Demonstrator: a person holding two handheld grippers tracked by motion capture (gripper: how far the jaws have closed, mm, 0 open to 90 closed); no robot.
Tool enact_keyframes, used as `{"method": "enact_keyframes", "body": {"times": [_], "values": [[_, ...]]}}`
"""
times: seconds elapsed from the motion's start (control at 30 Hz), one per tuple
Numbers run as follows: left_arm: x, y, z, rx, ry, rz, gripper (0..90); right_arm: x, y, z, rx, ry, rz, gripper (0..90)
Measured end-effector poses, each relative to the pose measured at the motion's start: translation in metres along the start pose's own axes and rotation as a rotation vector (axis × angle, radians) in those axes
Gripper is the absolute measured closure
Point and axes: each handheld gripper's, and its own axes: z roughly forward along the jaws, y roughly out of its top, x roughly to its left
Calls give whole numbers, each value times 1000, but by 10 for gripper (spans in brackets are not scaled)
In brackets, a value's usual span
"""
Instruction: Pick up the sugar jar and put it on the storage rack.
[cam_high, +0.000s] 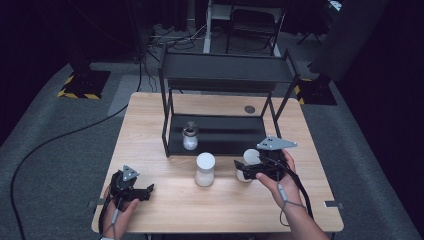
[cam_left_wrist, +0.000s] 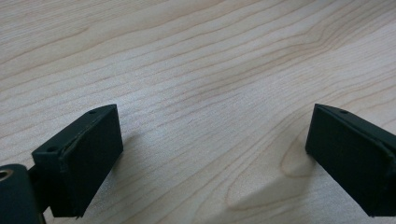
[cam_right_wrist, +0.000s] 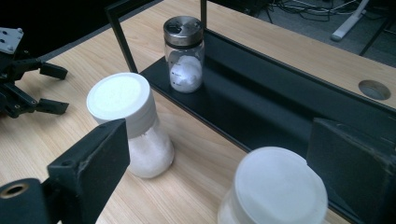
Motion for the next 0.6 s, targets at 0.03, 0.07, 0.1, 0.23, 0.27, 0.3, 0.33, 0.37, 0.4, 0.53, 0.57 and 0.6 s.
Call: {"method": "enact_keyframes", "body": {"times": [0.03, 0.07, 0.1, 0.23, 0.27, 0.3, 0.33, 0.37, 0.4, 0.53, 0.57, 0.6], "values": [[0, 0, 0, 0, 0, 0, 35, 1, 1, 1, -1, 1, 1, 60], [0, 0, 0, -1, 0, 0, 35, 1, 1, 3, -2, 4, 3, 60], [0, 0, 0, 0, 0, 0, 35, 1, 2, 4, -3, 7, 2, 60], [0, 0, 0, 0, 0, 0, 35, 4, 5, 8, -4, 12, -2, 60], [0, 0, 0, -1, 0, 0, 35, 5, 6, 9, -3, 11, -5, 60], [0, 0, 0, -1, 0, 1, 35, 6, 7, 10, -2, 12, -7, 60], [0, 0, 0, -1, 0, 0, 34, 6, 8, 11, -2, 14, -9, 60], [0, 0, 0, -1, 0, 0, 34, 7, 9, 12, -2, 16, -8, 60], [0, 0, 0, -1, 0, 0, 34, 7, 10, 13, -3, 19, -7, 60], [0, 0, 1, 0, 0, -1, 28, 10, 14, 17, -5, 25, -12, 60], [0, 0, 1, 1, 0, -1, 27, 11, 15, 18, -4, 27, -13, 60], [0, 0, 1, 0, 0, -2, 27, 12, 16, 19, -4, 31, -15, 60]]}}
